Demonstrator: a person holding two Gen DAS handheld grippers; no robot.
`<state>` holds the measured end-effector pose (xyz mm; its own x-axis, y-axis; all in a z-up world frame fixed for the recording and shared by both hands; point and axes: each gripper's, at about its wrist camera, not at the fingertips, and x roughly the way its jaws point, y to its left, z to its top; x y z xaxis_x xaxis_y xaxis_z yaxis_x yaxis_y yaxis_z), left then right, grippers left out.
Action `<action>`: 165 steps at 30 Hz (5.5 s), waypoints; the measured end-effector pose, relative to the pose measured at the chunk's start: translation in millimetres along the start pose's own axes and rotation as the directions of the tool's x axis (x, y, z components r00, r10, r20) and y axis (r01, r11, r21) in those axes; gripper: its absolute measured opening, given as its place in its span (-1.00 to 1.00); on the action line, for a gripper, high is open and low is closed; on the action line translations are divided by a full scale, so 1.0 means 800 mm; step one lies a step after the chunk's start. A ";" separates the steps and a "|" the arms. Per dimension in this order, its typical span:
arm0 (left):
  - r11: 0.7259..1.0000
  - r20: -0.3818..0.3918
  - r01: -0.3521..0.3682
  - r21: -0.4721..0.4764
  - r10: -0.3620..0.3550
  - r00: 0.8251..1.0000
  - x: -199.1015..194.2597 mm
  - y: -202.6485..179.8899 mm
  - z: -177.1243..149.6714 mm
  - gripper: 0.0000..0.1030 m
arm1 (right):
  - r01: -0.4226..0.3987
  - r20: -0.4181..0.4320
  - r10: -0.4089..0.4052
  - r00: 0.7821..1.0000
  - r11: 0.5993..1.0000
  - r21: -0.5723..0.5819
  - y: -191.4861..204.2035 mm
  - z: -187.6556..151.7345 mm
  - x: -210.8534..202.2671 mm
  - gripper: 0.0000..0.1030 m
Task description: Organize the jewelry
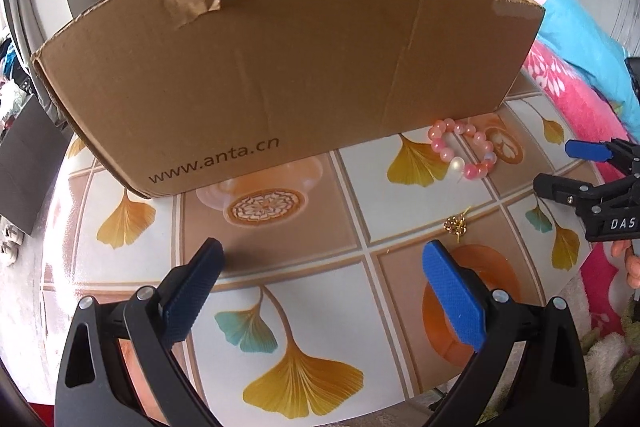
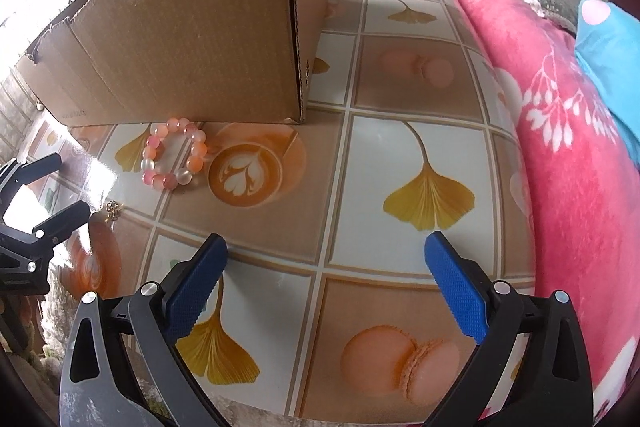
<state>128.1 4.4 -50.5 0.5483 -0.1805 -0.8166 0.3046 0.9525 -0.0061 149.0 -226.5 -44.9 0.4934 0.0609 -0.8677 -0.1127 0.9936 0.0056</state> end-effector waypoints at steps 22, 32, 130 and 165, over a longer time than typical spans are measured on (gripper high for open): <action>1.000 -0.001 -0.023 -0.011 0.023 1.000 0.003 -0.006 0.002 0.91 | 0.002 -0.001 -0.002 1.000 1.000 0.018 -0.005 -0.001 0.001 0.85; 0.999 0.083 0.041 0.032 -0.044 0.996 -0.020 -0.018 -0.002 0.81 | 0.004 0.021 -0.004 1.000 1.000 0.018 -0.001 -0.004 -0.001 0.84; 0.966 0.044 0.257 0.029 -0.258 0.965 0.002 -0.042 0.013 -0.71 | 0.007 -0.005 -0.007 1.000 0.999 -0.041 0.033 0.034 -0.002 -0.84; 0.944 0.033 0.301 0.132 -0.308 0.951 -0.034 -0.026 -0.004 -0.93 | -0.013 0.289 0.051 0.956 0.991 -0.130 0.065 0.053 -0.141 -0.86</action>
<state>104.5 -9.8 -30.1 0.4536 -0.4731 -0.7553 0.5558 0.8126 -0.1752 124.0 -177.4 74.2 0.7150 0.1360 -0.6858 -0.2304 0.9719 -0.0475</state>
